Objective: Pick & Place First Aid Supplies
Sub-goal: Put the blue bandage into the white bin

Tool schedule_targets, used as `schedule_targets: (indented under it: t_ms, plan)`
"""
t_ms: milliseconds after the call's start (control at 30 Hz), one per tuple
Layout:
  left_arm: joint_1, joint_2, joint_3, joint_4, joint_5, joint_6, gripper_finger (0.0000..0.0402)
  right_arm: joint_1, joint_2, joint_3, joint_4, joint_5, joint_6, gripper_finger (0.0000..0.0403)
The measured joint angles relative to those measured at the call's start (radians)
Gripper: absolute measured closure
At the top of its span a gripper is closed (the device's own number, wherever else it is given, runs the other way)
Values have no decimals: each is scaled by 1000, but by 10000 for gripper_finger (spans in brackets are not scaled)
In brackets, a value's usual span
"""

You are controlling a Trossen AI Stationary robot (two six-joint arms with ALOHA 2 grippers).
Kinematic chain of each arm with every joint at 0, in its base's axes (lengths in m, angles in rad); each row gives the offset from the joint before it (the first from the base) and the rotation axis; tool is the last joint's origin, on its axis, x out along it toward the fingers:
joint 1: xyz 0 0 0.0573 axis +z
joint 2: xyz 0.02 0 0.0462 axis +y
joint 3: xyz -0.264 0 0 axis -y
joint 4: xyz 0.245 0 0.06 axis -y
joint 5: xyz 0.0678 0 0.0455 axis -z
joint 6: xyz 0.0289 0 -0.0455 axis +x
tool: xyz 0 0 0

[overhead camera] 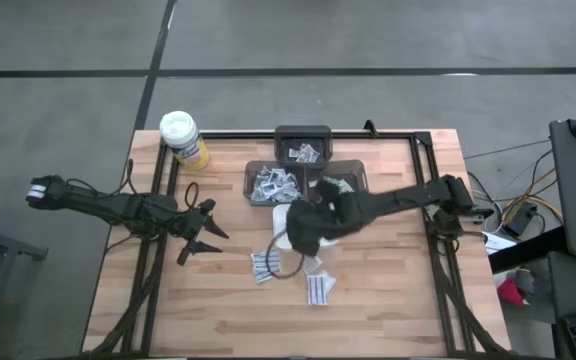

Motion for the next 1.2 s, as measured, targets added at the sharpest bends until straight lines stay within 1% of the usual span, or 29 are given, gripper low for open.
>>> schedule_targets:
  t_ms: [133, 267, 333, 500, 767, 900, 1200]
  plan:
    - [0, 0, 0, 0, 0, 0, 204, -67, 0, 5, 1, -1, -127, 394]
    - [0, 0, 0, 0, 0, 0, 204, -122, 0, -9, -1, -12, -212, 394]
    - [0, 0, 0, 0, 0, 1, 204, -145, 0, -15, 0, -38, -239, 394]
    - [0, 0, 0, 0, 0, 2, 204, -176, 0, -45, 17, -124, -248, 394]
    - [0, 0, 0, 0, 0, 16, 204, -177, 0, -160, 109, -214, -234, 394]
    - [0, 0, 0, 0, 0, 20, 204, -177, 1, -217, 198, -248, -236, 394]
    - [0, 0, 0, 0, 0, 20, 204, -183, 2, -328, 255, -291, -240, 394]
